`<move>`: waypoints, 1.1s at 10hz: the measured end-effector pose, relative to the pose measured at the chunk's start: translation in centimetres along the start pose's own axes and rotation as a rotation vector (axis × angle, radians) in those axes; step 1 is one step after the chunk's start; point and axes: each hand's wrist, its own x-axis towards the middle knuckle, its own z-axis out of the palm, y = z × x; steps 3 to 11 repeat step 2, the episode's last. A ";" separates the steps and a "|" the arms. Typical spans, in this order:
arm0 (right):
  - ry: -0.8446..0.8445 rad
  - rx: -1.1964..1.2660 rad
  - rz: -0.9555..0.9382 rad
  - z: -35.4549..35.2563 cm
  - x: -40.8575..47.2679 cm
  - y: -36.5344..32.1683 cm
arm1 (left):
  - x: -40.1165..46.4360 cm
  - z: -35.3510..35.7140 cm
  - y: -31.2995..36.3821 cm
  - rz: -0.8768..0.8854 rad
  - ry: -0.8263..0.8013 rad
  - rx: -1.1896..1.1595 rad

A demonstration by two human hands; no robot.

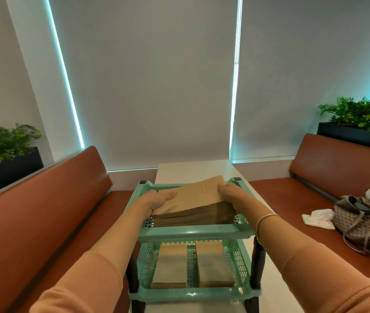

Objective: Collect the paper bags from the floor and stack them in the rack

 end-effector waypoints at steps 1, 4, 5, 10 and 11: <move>0.065 -0.016 -0.010 -0.5 -0.8 -0.2 | 0.1 0.4 -0.1 0.034 0.046 0.049; 0.108 -0.078 0.011 -1.2 -1.8 -0.4 | -1.3 0.3 0.3 0.073 0.125 0.085; 0.108 -0.078 0.011 -1.2 -1.8 -0.4 | -1.3 0.3 0.3 0.073 0.125 0.085; 0.108 -0.078 0.011 -1.2 -1.8 -0.4 | -1.3 0.3 0.3 0.073 0.125 0.085; 0.108 -0.078 0.011 -1.2 -1.8 -0.4 | -1.3 0.3 0.3 0.073 0.125 0.085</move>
